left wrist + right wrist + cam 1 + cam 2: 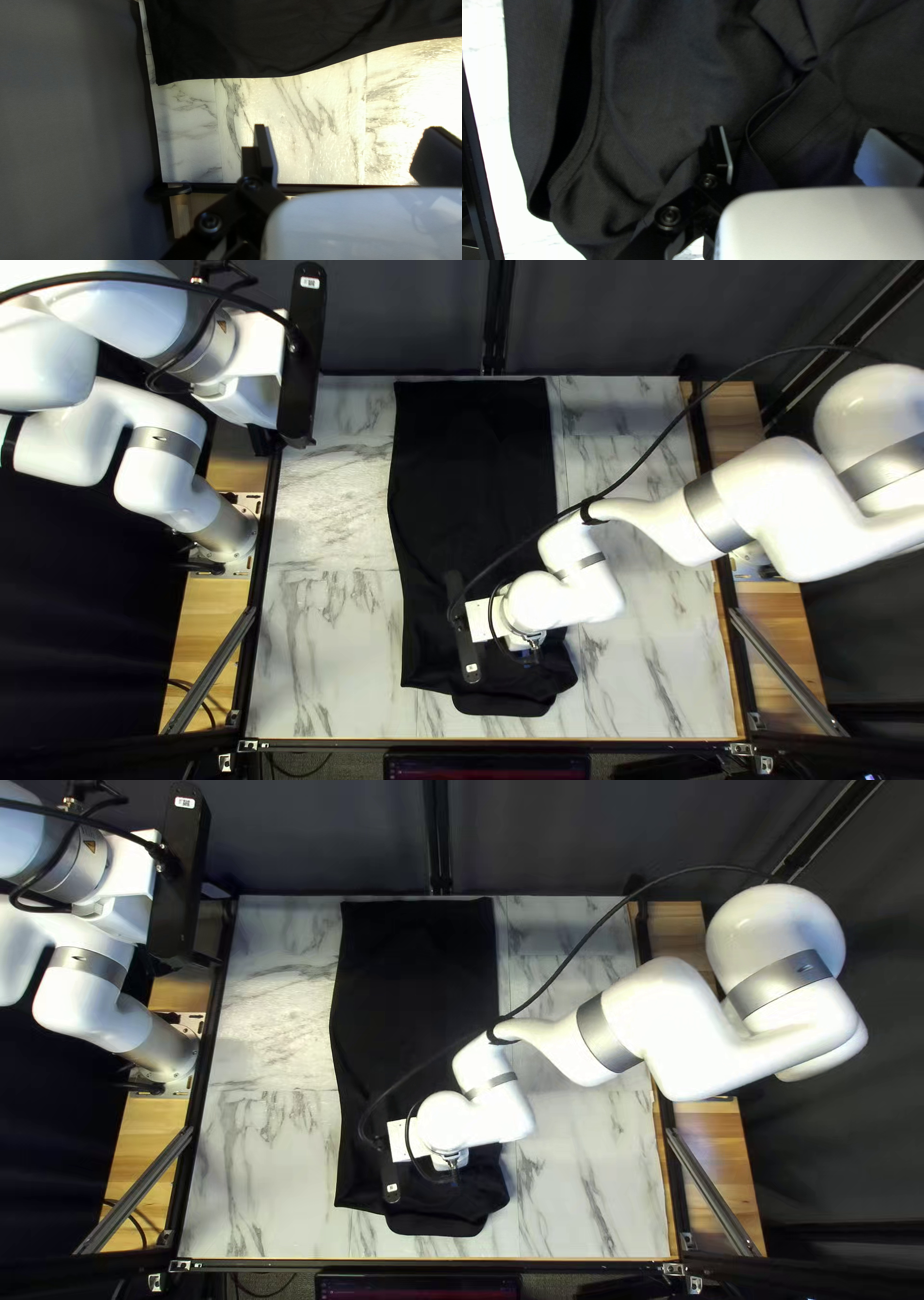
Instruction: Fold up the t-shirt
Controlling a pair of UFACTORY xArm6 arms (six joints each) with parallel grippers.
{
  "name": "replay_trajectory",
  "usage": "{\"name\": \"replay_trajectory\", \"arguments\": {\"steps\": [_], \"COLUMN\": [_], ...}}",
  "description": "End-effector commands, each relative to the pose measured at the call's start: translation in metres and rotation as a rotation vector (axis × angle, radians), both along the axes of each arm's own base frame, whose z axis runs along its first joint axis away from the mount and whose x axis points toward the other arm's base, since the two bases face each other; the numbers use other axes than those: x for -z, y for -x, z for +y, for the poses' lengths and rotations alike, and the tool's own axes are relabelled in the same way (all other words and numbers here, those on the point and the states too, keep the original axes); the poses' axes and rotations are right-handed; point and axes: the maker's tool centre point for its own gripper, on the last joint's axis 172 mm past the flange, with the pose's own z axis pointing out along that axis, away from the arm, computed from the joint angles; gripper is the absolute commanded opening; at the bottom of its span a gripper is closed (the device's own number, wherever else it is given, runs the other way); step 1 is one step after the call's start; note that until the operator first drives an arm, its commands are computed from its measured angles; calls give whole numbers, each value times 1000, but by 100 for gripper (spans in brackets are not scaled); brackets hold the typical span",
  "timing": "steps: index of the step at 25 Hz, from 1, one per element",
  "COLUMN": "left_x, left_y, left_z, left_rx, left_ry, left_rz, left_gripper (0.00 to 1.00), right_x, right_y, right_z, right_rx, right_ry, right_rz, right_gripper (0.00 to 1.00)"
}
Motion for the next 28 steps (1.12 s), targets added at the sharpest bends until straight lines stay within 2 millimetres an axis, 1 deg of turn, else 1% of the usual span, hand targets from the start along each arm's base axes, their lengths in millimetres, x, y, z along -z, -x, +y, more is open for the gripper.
{"name": "replay_trajectory", "arguments": {"steps": [1, 3, 8, 13, 15, 19, 22, 25, 28], "left_x": [0, 0, 0, 0, 0, 0, 0, 0, 0], "left_y": [0, 0, 0, 0, 0, 0, 0, 0, 0], "left_z": [0, 0, 0, 0, 0, 0, 0, 0, 0], "left_rx": [0, 0, 0, 0, 0, 0, 0, 0, 0], "left_ry": [0, 0, 0, 0, 0, 0, 0, 0, 0], "left_rz": [0, 0, 0, 0, 0, 0, 0, 0, 0], "left_gripper": [100, 100, 100, 100, 100, 100, 100, 100, 100], "right_x": [-1, -3, -18, -32, -38, -44, -44, -42, -41], "right_y": [1, 1, 2, 5, 9, 24, 35, 42, 55], "right_z": [3, 5, 8, 3, -3, -18, -30, -37, -44], "right_rx": [-7, -10, -8, 5, 18, 63, 115, 174, 249], "right_ry": [6, 10, 23, 22, 19, 24, 18, 16, 27], "right_rz": [4, 4, -2, -26, -40, -50, -68, -91, -109], "right_gripper": [4, 4, 5, 5, 4, 3, 2, 2, 2]}}
